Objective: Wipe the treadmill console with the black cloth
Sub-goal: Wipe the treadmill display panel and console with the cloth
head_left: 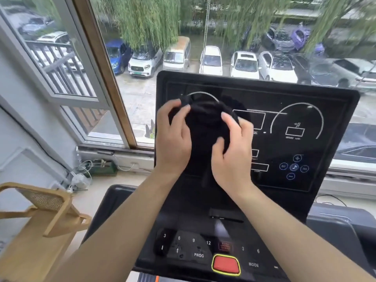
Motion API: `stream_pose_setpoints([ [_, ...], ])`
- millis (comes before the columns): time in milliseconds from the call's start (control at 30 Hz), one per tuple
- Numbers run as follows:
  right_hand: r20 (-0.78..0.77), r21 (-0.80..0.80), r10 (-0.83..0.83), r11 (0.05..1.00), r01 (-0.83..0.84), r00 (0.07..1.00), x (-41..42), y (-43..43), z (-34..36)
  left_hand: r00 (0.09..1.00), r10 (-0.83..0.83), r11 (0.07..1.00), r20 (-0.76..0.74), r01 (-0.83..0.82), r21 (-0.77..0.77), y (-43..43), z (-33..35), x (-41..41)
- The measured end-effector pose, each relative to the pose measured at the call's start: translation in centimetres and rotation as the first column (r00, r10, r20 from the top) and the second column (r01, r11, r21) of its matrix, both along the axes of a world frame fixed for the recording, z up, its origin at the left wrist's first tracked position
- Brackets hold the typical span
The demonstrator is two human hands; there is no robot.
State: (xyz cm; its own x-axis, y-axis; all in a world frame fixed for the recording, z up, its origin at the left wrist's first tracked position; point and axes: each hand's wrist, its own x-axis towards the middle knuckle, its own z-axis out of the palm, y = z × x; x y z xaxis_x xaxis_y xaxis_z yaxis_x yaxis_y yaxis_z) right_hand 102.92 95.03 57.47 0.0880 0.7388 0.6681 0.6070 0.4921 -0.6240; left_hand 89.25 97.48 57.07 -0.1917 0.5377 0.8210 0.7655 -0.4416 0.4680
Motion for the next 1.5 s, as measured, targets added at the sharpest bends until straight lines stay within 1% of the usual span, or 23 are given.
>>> stream_pose_setpoints([
  [67, 0.120, 0.153, -0.088, 0.986, 0.069, 0.989, -0.8, 3.2, 1.6, 0.999, 0.010, 0.999, 0.035, -0.009, -0.036, 2.1, 1.9, 0.9],
  [133, 0.258, 0.217, -0.205, 0.965, 0.151, 0.944, -1.6, 6.7, 2.9, 0.997, 0.058, 0.993, 0.041, -0.054, -0.103, 4.8, 3.5, 1.5],
  [167, 0.350, 0.217, -0.248, 0.959, 0.180, 0.903, -1.9, 8.4, 3.2, 0.994, 0.106, 0.987, -0.004, -0.105, -0.125, 6.3, 3.8, 1.7],
  [200, 0.456, 0.211, -0.272, 0.958, 0.194, 0.847, -1.9, 9.8, 3.2, 0.985, 0.151, 0.977, -0.082, -0.161, -0.140, 7.7, 3.7, 1.7],
  [267, 0.634, 0.199, -0.279, 0.960, 0.196, 0.722, -1.4, 11.9, 2.5, 0.946, 0.208, 0.952, -0.248, -0.254, -0.170, 9.6, 3.0, 1.3],
  [333, 0.699, 0.203, -0.287, 0.958, 0.203, 0.655, -0.7, 12.7, 1.7, 0.916, 0.215, 0.940, -0.339, -0.288, -0.181, 10.3, 1.9, 0.6],
  [400, 0.717, 0.218, -0.299, 0.954, 0.205, 0.630, -0.4, 12.7, 1.0, 0.900, 0.219, 0.938, -0.376, -0.300, -0.173, 9.9, 0.9, 0.3],
  [500, 0.742, 0.221, -0.264, 0.964, 0.147, 0.616, -0.2, 11.5, -1.2, 0.893, 0.200, 0.939, -0.403, -0.291, -0.181, 8.4, -1.4, 0.0],
  [667, 0.819, 0.190, -0.189, 0.980, 0.054, 0.541, 0.3, 7.4, -8.8, 0.878, 0.127, 0.919, -0.461, -0.279, -0.278, 3.7, -9.3, -0.9],
  [767, 0.853, 0.187, -0.167, 0.982, 0.008, 0.494, 0.7, 6.3, -10.7, 0.861, 0.121, 0.891, -0.495, -0.314, -0.328, 2.3, -11.4, -1.0],
  [867, 0.849, 0.227, -0.185, 0.974, -0.026, 0.495, 0.7, 7.6, -8.0, 0.849, 0.108, 0.905, -0.517, -0.299, -0.302, 3.3, -9.3, -1.1],
  [933, 0.821, 0.258, -0.226, 0.966, 0.012, 0.524, 0.3, 9.6, -4.5, 0.862, 0.135, 0.923, -0.488, -0.289, -0.256, 5.6, -5.7, -1.2],
  [1033, 0.782, 0.262, -0.254, 0.963, 0.070, 0.569, 0.0, 12.3, 0.4, 0.879, 0.164, 0.941, -0.447, -0.276, -0.198, 8.7, -0.2, -1.2],
  [1100, 0.749, 0.265, -0.268, 0.959, 0.097, 0.606, -0.2, 12.9, 1.5, 0.877, 0.174, 0.943, -0.449, -0.279, -0.180, 9.7, 1.1, -1.1],
  [1167, 0.723, 0.264, -0.273, 0.958, 0.111, 0.635, -0.6, 12.7, 1.0, 0.881, 0.205, 0.934, -0.427, -0.306, -0.184, 9.4, 0.7, -0.9],
  [1233, 0.730, 0.247, -0.247, 0.965, 0.092, 0.637, -0.8, 11.7, -0.7, 0.887, 0.198, 0.930, -0.418, -0.304, -0.205, 8.3, -0.9, -0.9],
  [1367, 0.825, 0.191, -0.150, 0.981, -0.020, 0.545, -0.4, 8.0, -7.1, 0.875, 0.113, 0.921, -0.470, -0.270, -0.281, 3.9, -8.2, -1.7],
  [1433, 0.844, 0.158, -0.110, 0.986, -0.047, 0.526, -0.3, 6.2, -10.4, 0.879, 0.097, 0.909, -0.467, -0.270, -0.318, 1.9, -11.8, -2.1],
  [1500, 0.851, 0.147, -0.108, 0.988, -0.036, 0.514, -0.1, 5.2, -12.1, 0.879, 0.090, 0.893, -0.468, -0.279, -0.353, 1.1, -13.4, -2.0],
])
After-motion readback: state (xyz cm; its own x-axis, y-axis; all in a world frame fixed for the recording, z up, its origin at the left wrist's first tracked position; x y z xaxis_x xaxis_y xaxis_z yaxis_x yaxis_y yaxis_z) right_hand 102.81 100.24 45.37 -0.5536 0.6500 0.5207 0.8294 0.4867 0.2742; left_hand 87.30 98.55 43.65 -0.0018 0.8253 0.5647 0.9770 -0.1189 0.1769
